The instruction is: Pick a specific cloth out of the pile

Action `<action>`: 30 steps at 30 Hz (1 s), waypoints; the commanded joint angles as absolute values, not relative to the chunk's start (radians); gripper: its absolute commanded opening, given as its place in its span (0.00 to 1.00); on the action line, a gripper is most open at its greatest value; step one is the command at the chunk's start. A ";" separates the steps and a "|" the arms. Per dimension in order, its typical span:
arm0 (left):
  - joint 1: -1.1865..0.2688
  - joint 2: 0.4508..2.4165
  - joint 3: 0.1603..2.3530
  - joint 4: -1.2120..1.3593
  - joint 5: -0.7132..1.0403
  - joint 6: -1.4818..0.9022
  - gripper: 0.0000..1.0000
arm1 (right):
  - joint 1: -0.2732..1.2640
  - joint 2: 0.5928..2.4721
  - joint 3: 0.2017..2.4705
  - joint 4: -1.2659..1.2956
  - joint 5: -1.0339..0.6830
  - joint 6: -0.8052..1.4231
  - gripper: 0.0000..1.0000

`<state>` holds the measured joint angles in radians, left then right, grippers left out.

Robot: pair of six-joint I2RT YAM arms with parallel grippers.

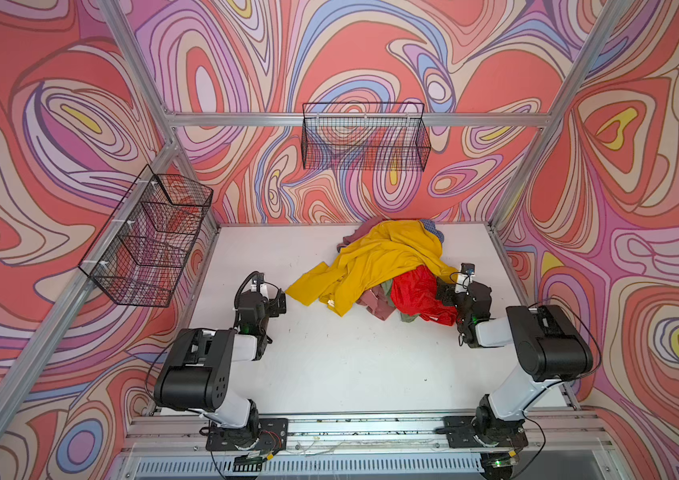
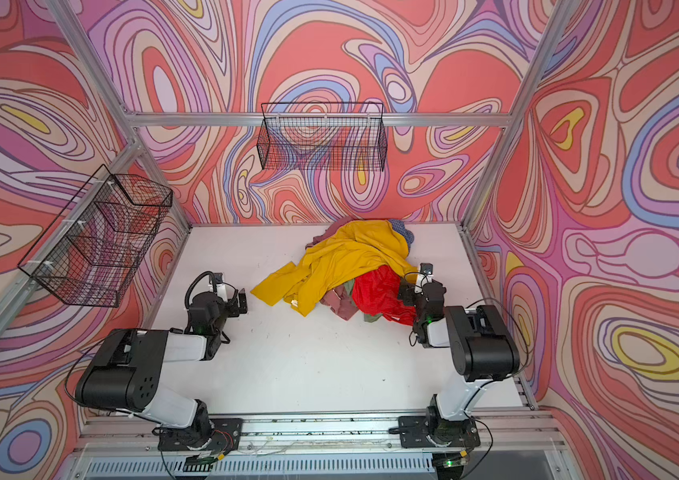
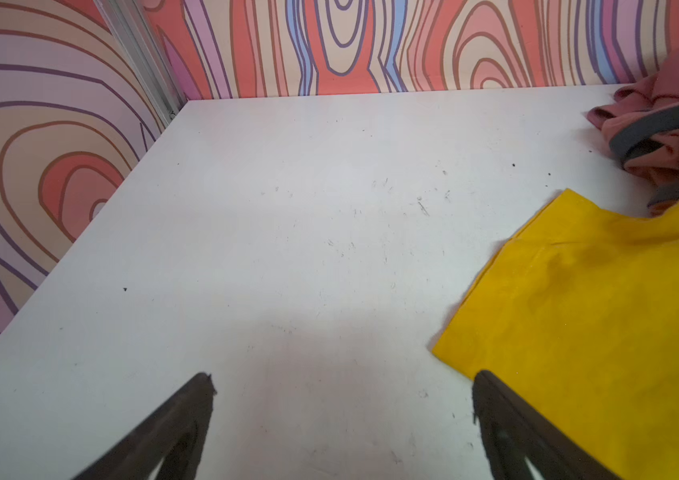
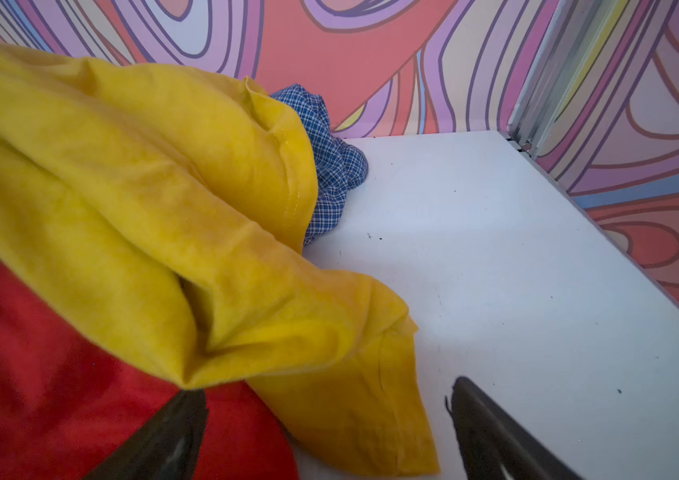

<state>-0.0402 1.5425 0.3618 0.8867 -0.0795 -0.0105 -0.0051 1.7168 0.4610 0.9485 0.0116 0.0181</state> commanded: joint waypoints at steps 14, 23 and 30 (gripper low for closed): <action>-0.042 1.542 0.367 0.907 -0.078 0.014 1.00 | -0.008 1.721 0.478 0.939 0.023 0.026 0.96; -0.039 1.543 0.376 0.892 -0.069 0.010 1.00 | -0.008 1.721 0.477 0.939 0.020 0.026 0.97; -0.038 1.544 0.375 0.893 -0.068 0.011 1.00 | -0.009 1.723 0.480 0.936 0.017 0.031 0.99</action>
<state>-0.0402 1.5425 0.3618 0.8860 -0.0784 -0.0032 -0.0051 1.7168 0.4610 0.9485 0.0113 0.0200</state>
